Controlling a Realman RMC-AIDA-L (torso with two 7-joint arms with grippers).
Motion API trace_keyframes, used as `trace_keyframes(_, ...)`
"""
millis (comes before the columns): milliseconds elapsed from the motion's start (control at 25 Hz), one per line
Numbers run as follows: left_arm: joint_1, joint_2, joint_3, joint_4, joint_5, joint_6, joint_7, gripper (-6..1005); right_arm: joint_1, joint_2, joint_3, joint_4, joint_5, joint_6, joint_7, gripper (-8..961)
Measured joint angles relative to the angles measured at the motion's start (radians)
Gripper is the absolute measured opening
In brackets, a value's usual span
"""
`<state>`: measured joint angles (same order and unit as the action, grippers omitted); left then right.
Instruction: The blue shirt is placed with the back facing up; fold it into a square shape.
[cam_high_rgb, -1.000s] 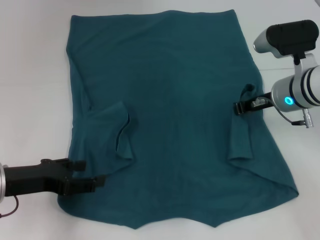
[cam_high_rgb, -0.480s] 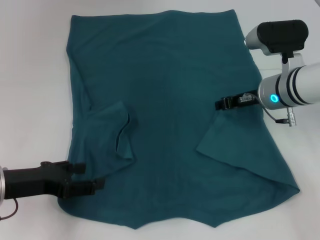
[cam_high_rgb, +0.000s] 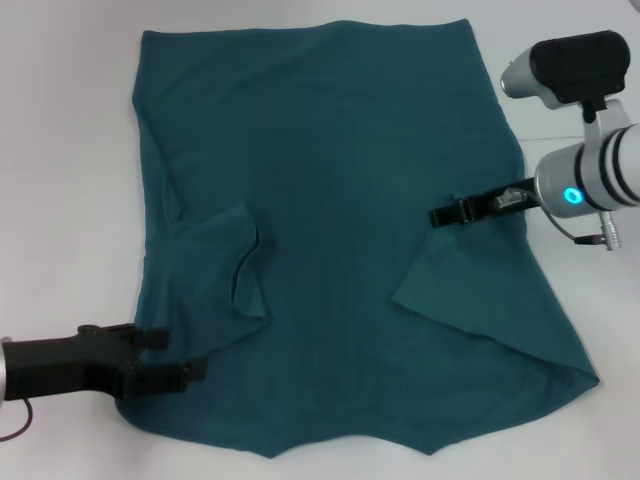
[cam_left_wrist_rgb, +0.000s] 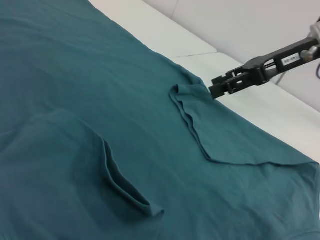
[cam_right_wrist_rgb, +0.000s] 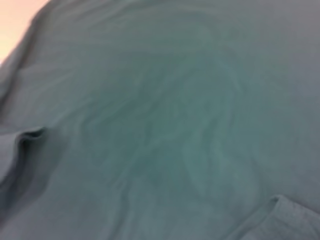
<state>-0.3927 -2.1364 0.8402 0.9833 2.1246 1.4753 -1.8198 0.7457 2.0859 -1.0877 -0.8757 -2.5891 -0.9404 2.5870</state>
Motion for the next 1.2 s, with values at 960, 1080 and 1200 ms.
trace_keyframes(960, 0.058, -0.034, -0.04, 0.18, 0.2, -0.055, -0.284, 827, -0.102, -0.026, 0.116, -0.138, 0.223, -0.338, -0.328, 695)
trace_keyframes(1080, 0.071, -0.032, -0.008, 0.173, 0.205, -0.089, -0.277, 827, -0.101, -0.026, 0.116, -0.139, 0.223, -0.339, -0.328, 695)
trace_keyframes(1200, 0.075, -0.031, 0.024, 0.159, 0.205, -0.114, -0.265, 827, -0.101, -0.026, 0.114, -0.139, 0.223, -0.339, -0.326, 695)
